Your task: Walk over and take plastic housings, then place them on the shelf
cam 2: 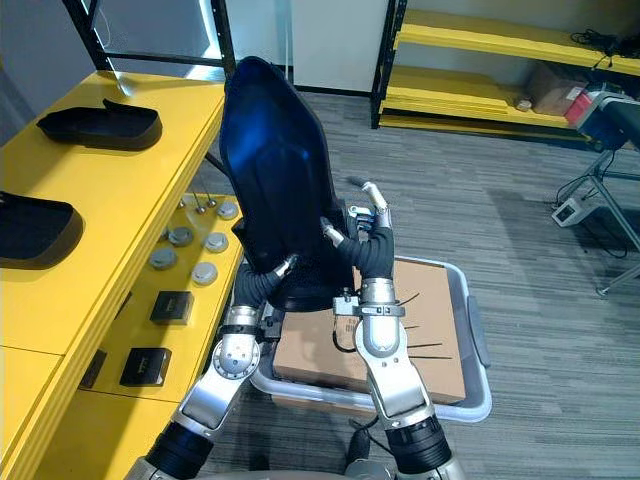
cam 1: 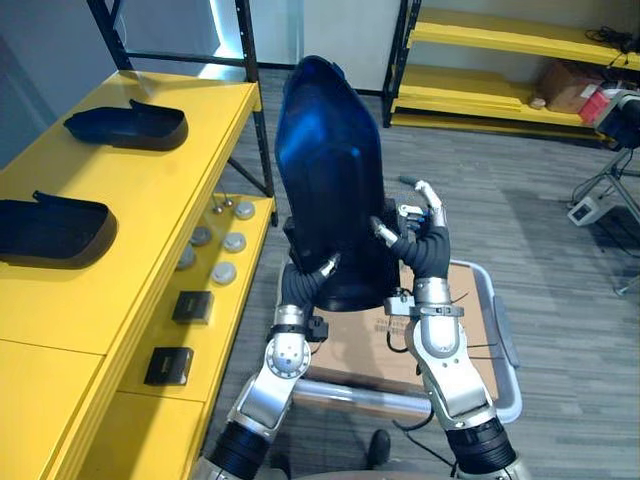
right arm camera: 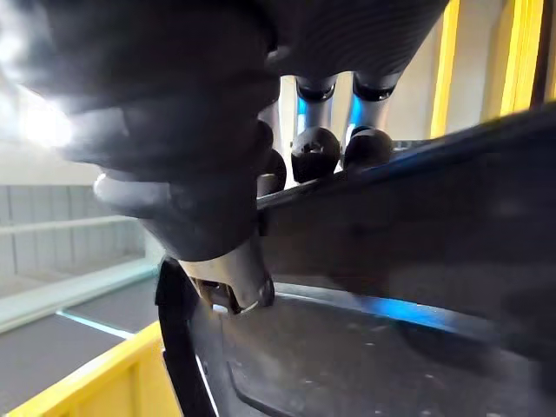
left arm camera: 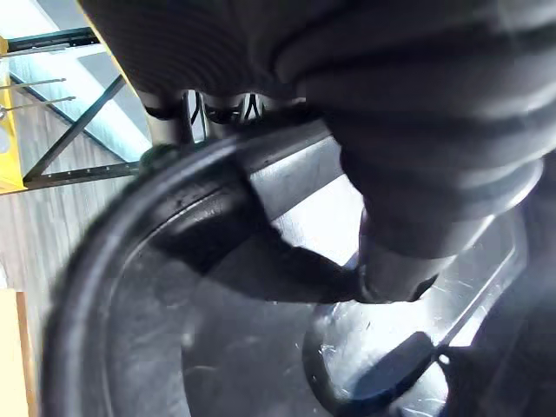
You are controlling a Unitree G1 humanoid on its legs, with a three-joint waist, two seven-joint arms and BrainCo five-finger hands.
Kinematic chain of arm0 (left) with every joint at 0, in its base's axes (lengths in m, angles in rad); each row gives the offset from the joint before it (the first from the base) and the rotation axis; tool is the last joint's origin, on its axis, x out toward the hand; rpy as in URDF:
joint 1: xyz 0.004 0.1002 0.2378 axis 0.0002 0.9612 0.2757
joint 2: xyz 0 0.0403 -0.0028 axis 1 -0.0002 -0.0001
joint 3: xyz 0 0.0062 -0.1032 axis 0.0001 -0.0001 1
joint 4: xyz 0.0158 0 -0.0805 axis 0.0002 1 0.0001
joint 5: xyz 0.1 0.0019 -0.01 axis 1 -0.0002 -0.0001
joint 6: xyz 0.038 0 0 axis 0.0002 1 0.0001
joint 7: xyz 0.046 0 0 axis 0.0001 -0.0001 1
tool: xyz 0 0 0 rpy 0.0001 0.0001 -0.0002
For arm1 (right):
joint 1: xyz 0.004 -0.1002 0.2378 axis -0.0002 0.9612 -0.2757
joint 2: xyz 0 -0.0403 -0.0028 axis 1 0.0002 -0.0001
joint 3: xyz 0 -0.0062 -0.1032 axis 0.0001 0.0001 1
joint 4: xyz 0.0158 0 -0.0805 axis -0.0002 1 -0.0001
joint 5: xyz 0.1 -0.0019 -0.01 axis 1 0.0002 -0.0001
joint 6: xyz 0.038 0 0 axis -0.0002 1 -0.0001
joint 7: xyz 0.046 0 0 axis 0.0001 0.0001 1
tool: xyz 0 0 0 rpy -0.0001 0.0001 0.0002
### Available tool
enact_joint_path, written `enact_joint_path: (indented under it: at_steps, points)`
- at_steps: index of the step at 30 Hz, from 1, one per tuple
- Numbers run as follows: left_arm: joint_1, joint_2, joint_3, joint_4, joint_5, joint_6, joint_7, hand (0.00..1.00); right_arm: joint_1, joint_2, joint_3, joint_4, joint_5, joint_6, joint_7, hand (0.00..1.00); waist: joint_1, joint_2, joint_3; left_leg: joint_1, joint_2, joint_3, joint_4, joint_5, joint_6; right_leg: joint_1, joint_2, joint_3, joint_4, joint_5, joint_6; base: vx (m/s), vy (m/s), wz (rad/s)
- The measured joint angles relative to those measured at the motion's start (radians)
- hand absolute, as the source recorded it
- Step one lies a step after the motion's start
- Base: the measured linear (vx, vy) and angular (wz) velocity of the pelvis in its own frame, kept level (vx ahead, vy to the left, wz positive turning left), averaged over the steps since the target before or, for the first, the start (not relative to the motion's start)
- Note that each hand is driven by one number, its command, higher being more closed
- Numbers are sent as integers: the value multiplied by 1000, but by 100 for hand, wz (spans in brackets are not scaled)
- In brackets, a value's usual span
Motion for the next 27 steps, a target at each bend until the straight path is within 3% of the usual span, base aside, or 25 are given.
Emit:
enact_joint_path:
  at_steps: [3, 7, 10, 11, 14, 19, 23, 27]
  points:
    - [5, 0, 17, -13, -2, -11, -7, 100, 0, -36, -26, -89, 13, -19, 25, 0, 0, 1, -1, 1, 2, 1, 0, 0, 0, 0, 2, 5, 0, 0, 0, -4, -1, -1]
    - [47, -1, 40, -14, -2, -13, -19, 100, -1, -55, -152, -188, 44, -83, 25, 0, -1, 1, -1, 2, 3, 4, 0, -1, 0, 0, 3, 8, 0, 0, 0, 0, 0, 0]
    - [85, -1, 76, -14, -2, -13, -28, 100, 5, -74, -330, -193, 77, -115, 14, 0, -4, 1, -1, 3, 3, 4, 0, -1, 0, 0, 3, 8, 0, 0, 0, 0, 0, 0]
    - [110, -3, 96, -20, -6, -13, -28, 100, 21, -71, -441, -185, 119, -128, -7, 0, -5, 2, -1, 2, 3, 4, 0, -2, -1, 0, 4, 8, 0, 0, 0, 0, 0, 0]
    - [141, -4, 113, -31, -14, -13, -30, 100, 76, -62, -587, -146, 175, -148, -33, 0, -8, 4, -3, 1, 3, 2, 0, -3, -1, -1, 4, 4, 0, -1, 1, 0, 0, 0]
    - [211, -6, 154, -88, -35, -18, -50, 100, 209, -35, -748, 169, 295, -151, -65, 0, -32, 23, -15, -2, 3, 1, 3, -11, 0, -2, 3, -3, 0, -4, 4, 0, 0, 0]
    - [228, -9, 172, -102, -43, -34, -63, 100, 272, -35, -776, 537, 376, -91, -48, 0, -35, 45, -22, -7, 6, 0, 9, -17, -2, -4, 4, -3, 0, -7, 6, 0, 0, 0]
    - [229, -10, 171, -123, -58, -53, -102, 100, 335, -12, -714, 879, 400, -28, 76, 0, -34, 50, -21, -19, 11, -10, 12, -18, -2, -1, 3, -7, 0, -7, 6, -22, -12, 6]
